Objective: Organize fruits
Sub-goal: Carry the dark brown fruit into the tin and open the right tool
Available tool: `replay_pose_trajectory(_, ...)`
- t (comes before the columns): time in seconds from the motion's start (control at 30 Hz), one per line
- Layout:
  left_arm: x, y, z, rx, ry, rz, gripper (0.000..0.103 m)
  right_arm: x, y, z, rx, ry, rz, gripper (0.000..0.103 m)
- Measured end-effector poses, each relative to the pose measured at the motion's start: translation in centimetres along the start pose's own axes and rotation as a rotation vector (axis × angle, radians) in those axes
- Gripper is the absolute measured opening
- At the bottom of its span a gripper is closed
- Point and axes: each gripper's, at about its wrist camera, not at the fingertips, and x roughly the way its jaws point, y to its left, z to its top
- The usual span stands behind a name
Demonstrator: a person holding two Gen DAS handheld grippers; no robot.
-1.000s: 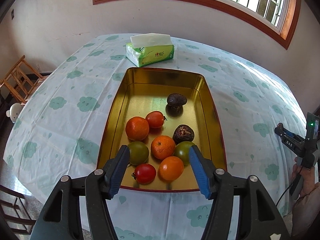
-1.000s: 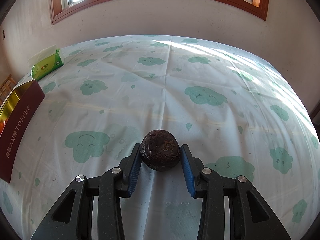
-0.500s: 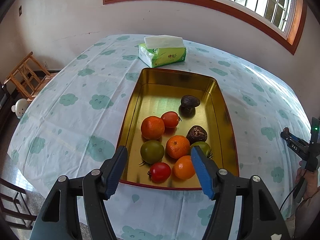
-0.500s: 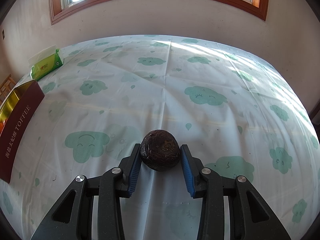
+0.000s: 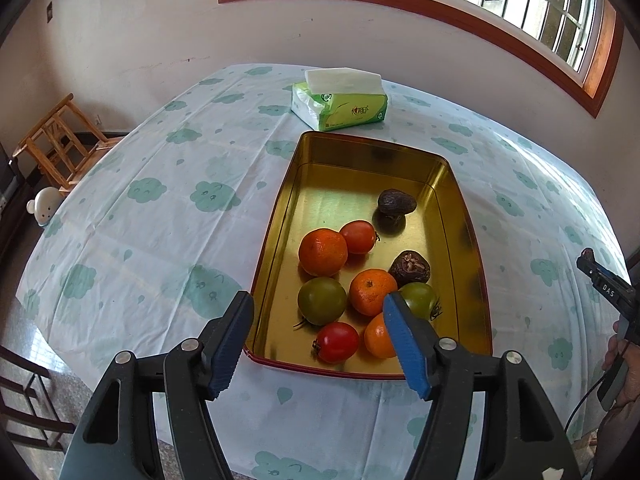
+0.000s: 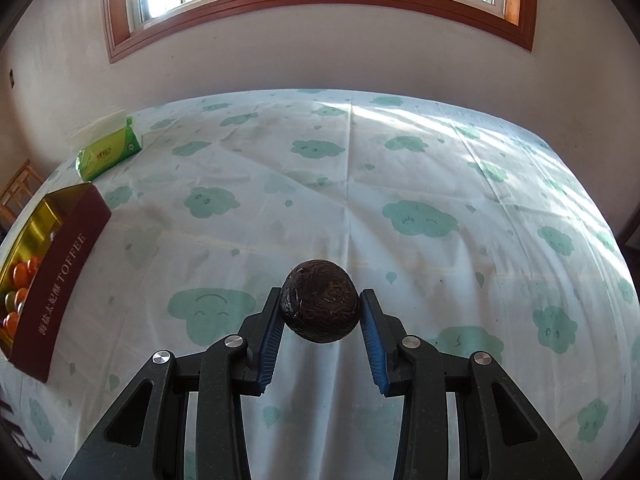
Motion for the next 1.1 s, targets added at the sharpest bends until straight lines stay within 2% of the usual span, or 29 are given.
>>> replay_pose_trajectory(0.27, -0.2, 1.0, -0.1, -0.022, -0.004, 0.02, 0.064, -2.6, 6.6, 1.6, -0.085, -0.051, 0.132, 0.039)
replay_pose_trajectory(0.67, -0.2, 3.2, -1.0, -0.052, 0.012, 0.091, 0.064, -4.2, 18.4, 1.1, -0.264, -0.047, 0.338, 0.039)
replay_pose_trajectory(0.9, -0.3, 4.6, -1.4, -0.072, 0.017, 0.129, 0.064, -4.1, 23.4, 0.3, -0.349, -0.028, 0.391, 0.039)
replay_pose_trajectory(1.1, -0.5, 5.8, -1.8, -0.082, 0.019, 0.145, 0.064, -3.3, 25.7, -0.2, -0.395, -0.007, 0.414, 0.039)
